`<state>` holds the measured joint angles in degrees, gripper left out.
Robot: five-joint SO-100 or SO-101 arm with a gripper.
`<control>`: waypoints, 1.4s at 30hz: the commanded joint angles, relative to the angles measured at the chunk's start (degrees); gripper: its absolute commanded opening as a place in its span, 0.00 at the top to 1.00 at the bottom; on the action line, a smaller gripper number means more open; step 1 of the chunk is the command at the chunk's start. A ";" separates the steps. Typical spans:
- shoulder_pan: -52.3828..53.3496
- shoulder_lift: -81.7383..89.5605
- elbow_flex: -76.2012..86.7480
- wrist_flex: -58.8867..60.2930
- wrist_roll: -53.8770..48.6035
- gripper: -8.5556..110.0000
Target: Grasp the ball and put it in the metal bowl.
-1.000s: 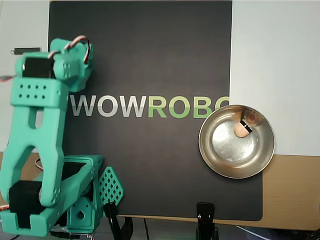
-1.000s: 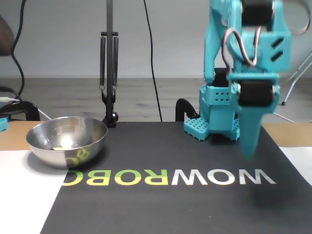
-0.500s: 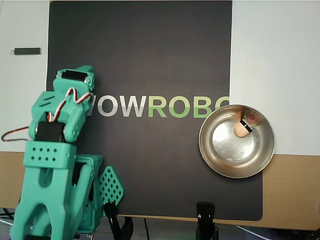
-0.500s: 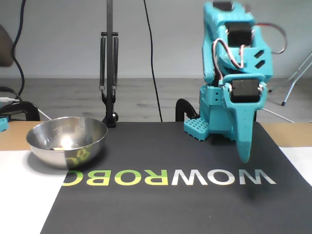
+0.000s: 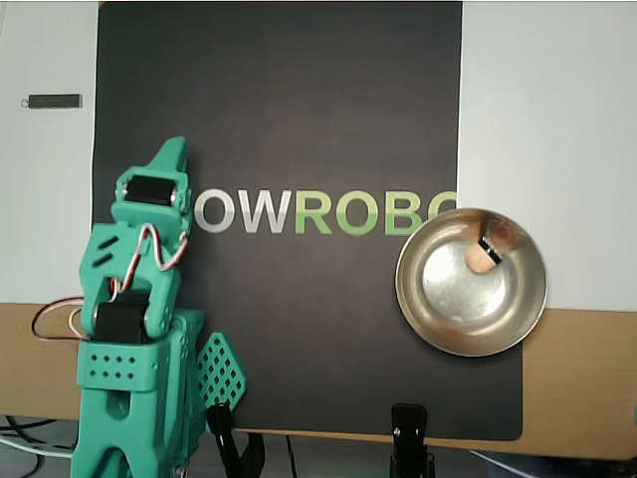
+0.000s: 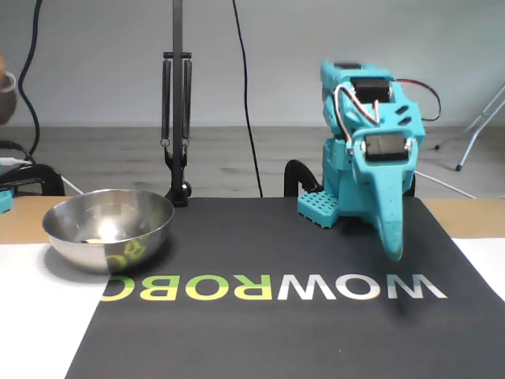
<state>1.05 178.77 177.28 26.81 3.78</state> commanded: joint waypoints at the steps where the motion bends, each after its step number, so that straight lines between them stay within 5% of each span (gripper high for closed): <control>1: 0.18 3.96 1.93 1.14 -0.26 0.93; 13: 0.09 17.05 1.85 20.39 -0.26 0.93; 42: 1.14 16.70 1.85 20.57 -0.35 0.93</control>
<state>2.29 192.13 177.28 47.46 3.78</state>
